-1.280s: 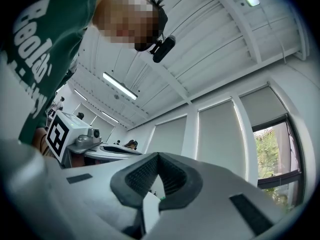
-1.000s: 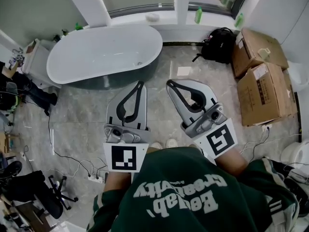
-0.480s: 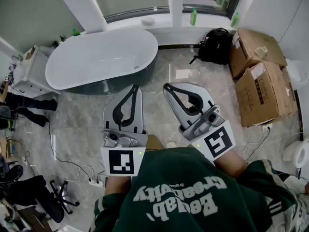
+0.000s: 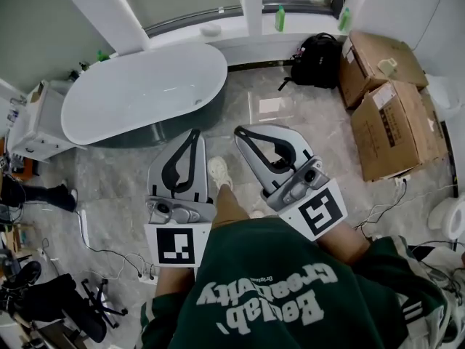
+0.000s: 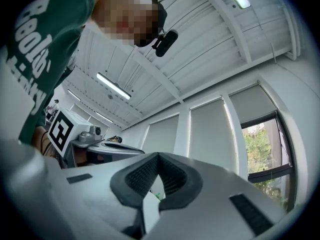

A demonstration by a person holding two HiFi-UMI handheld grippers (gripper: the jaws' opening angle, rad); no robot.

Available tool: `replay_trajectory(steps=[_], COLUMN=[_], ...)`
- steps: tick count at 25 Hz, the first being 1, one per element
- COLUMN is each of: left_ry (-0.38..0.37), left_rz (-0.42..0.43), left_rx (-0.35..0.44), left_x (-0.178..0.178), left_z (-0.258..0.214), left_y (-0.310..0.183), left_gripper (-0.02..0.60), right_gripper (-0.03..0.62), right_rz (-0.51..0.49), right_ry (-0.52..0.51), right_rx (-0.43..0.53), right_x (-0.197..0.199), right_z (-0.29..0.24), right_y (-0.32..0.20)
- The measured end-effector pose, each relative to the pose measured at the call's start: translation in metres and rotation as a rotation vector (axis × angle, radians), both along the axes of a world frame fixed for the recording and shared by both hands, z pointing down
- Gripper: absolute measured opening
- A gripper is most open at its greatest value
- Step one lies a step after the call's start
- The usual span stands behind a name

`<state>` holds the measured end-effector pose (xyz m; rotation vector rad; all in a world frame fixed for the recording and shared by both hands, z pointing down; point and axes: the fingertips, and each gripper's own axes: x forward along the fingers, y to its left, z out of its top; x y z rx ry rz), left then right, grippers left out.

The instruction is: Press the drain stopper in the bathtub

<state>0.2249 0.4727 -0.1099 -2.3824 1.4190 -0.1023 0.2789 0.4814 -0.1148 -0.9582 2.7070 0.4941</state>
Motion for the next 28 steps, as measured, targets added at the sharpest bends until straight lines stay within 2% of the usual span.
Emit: replay_trajectory(steps=[7,15,20,28], left_ry=[0.027,0.068,0.079,0.078], left_rz=[0.017,-0.032,-0.056,-0.010], left_rx=[-0.006,-0.038,-0.050,-0.074], left_x=[0.000,-0.046,-0.090,-0.152], left_z=[0.012,0.032,0.040,0.050], left_y=[-0.012,-0.055,-0.108,-0.225], left_gripper=[0.002,0.002,0.002,0.002], right_gripper=[0.012,0.012,0.012,0.012], right_rz=[0.017,0.013,0.009,0.062], right_ry=[-0.002,0.010,0.027,0.063], right_rx=[-0.027,-0.049,-0.066,-0.076], right_x=[0.006,-0.020,-0.056,-0.121], right_z=[0.020,0.039,0.047,0.053], right_y=[-0.009,-0.053,-0.101,-0.221])
